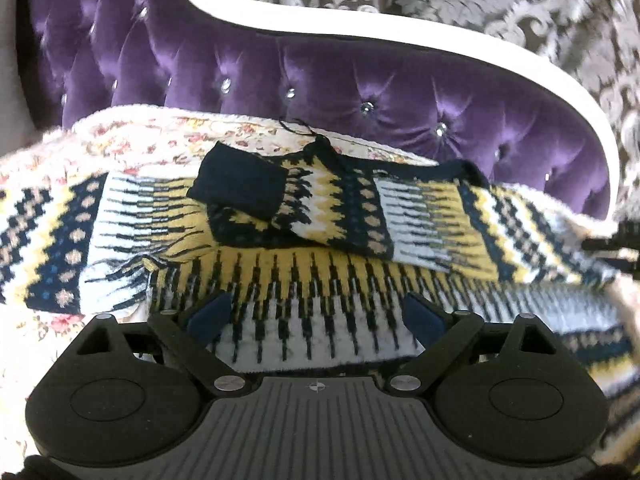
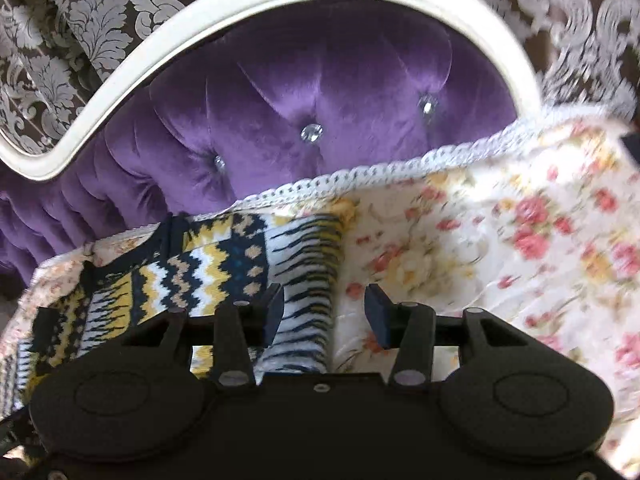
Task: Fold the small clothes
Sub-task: 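Reach the left tool to the other sleeve cuff by the grey pillow and grasp it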
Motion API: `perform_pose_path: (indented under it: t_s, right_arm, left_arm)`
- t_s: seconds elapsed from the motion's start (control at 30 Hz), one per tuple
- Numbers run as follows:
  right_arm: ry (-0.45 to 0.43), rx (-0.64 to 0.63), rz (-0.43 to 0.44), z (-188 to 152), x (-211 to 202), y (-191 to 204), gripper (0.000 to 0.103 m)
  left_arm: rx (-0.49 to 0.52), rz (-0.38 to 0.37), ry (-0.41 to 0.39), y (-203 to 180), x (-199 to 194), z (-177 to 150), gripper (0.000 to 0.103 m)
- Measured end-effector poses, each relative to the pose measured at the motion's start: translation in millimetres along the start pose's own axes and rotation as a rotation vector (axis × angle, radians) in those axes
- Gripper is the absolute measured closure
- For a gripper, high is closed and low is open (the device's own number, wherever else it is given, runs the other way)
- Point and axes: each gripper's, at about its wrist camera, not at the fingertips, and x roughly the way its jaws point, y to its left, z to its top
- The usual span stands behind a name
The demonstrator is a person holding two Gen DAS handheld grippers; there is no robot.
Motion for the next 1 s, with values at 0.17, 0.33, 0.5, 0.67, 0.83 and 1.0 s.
perform_pose_path:
  t_s: [0.17, 0.33, 0.5, 0.67, 0.83, 1.0]
  right_arm:
    - [0.017, -0.141, -0.051, -13, 16, 25, 0.084]
    - [-0.083, -0.252, -0.158, -20, -3, 50, 0.048]
    - [-0.189, -0.338, -0.05, -42, -32, 92, 0.006]
    - [-0.083, -0.402, 0.087, -84, -25, 130, 0.001]
    - [0.0, -0.465, 0.095, -122, -8, 145, 0.0]
    - [-0.013, -0.516, 0.061, -129, -8, 152, 0.0]
  left_arm:
    - [0.051, 0.031, 0.019, -9, -4, -1, 0.01]
    - [-0.038, -0.041, 0.018, 15, -23, -5, 0.01]
    - [-0.053, 0.061, -0.031, 43, -52, -8, 0.01]
    - [-0.083, 0.172, -0.092, 93, -78, -1, 0.009]
    - [-0.242, 0.273, -0.096, 169, -86, 6, 0.009]
    - [-0.485, 0.353, -0.094, 253, -87, 0, 0.009]
